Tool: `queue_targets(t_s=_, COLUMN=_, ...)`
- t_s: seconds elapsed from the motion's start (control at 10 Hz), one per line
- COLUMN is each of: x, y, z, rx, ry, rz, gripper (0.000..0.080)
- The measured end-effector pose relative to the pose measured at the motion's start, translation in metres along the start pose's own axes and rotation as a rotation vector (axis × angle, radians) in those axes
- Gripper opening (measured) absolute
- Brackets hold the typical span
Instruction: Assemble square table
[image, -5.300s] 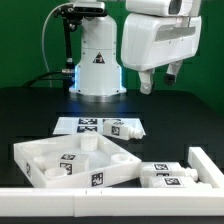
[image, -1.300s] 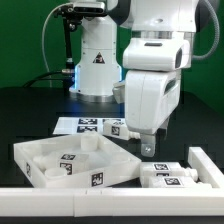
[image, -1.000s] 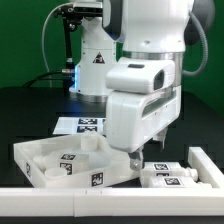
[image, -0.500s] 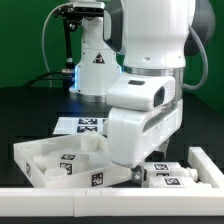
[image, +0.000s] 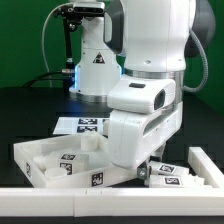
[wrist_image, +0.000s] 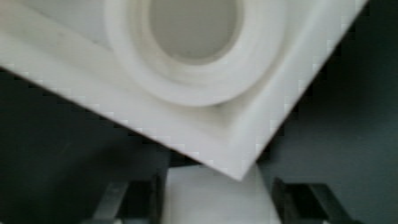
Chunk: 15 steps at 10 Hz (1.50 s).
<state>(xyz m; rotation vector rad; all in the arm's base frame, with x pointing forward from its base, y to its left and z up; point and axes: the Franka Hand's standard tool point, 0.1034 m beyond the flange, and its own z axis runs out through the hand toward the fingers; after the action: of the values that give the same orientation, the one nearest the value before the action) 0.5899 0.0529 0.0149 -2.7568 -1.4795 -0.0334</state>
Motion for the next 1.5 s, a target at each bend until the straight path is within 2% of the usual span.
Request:
queue_targets(t_s=0.1, x=0.0, y=0.0, z=-0.001, rx=0.0, ry=0.0, rz=0.0, gripper=0.0288)
queue_targets(t_s=0.2, x=0.001, y=0.0, z=-0.01, rx=0.004, ry=-0.008, rz=-0.009, gripper=0.0288)
queue_targets(t_s=0.4, x=-0.003, y=-0.005, z=-0.043, rx=0.005, ry=-0.023, rz=-0.04, gripper=0.0288)
queue_targets(t_s=0.6, x=-0.013, y=-0.023, z=-0.069, rx=-0.009, ry=-0.022, rz=-0.072, gripper=0.0288)
queue_targets(t_s=0.9, x=-0.014, y=-0.023, z=-0.062, rx=0.0, ry=-0.026, rz=-0.069, gripper=0.0288)
queue_targets(t_s=1.0, x=-0.014, y=-0.025, z=-0.061, rx=-0.01, ry=-0.024, rz=-0.153, gripper=0.0288)
queue_targets(t_s=1.1, x=-0.016, y=-0.038, z=-0.062, rx=-0.029, ry=-0.01, rz=-0.322, gripper=0.0288)
queue_targets(t_s=1.2, x=-0.023, y=-0.052, z=-0.062, rx=-0.034, ry=-0.018, rz=-0.463, gripper=0.0288)
queue_targets(t_s=1.3, x=-0.029, y=-0.059, z=-0.06, rx=-0.023, ry=-0.023, rz=-0.486, gripper=0.0288)
queue_targets(t_s=1.5, x=-0.027, y=-0.054, z=-0.059, rx=-0.026, ry=-0.022, rz=-0.461, gripper=0.0288)
